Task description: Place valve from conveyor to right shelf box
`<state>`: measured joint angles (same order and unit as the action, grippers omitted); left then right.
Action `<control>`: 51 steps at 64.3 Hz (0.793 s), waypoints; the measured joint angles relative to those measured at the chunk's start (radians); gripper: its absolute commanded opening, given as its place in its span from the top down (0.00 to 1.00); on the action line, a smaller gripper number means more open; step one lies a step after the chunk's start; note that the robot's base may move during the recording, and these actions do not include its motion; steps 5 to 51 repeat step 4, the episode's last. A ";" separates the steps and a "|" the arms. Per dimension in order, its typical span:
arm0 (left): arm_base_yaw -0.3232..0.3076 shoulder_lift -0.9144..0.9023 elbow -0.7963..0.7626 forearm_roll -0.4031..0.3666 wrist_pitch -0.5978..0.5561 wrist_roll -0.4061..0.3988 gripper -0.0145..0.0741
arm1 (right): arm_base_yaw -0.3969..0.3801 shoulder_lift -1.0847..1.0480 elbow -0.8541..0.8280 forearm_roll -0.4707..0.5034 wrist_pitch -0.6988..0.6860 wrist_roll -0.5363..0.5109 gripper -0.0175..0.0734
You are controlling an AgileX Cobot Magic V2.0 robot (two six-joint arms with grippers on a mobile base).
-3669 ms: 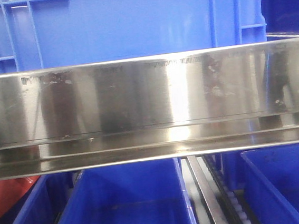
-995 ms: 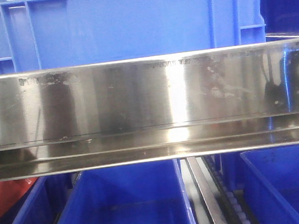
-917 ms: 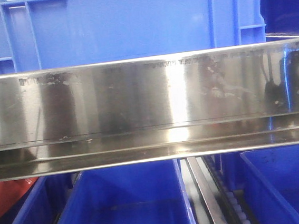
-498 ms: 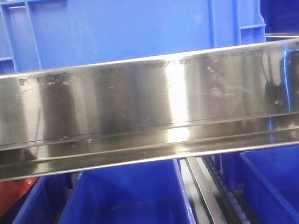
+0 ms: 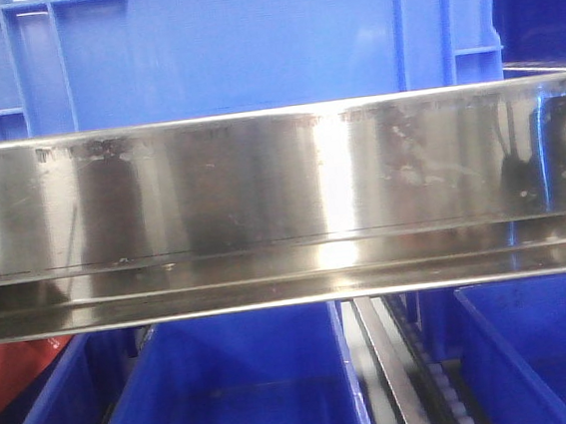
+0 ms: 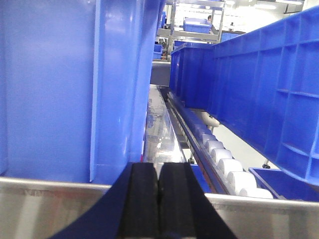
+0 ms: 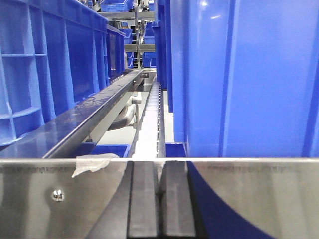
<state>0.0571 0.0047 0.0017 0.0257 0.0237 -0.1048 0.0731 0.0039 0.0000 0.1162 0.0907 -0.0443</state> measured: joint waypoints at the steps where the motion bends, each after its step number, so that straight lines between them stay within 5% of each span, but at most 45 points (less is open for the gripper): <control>1: 0.000 0.000 0.000 0.000 0.000 0.000 0.96 | 0.000 0.000 0.000 0.000 0.000 0.000 0.99; 51: 0.000 0.000 0.000 0.000 0.000 0.000 0.96 | 0.000 0.000 0.000 0.000 0.000 0.000 0.99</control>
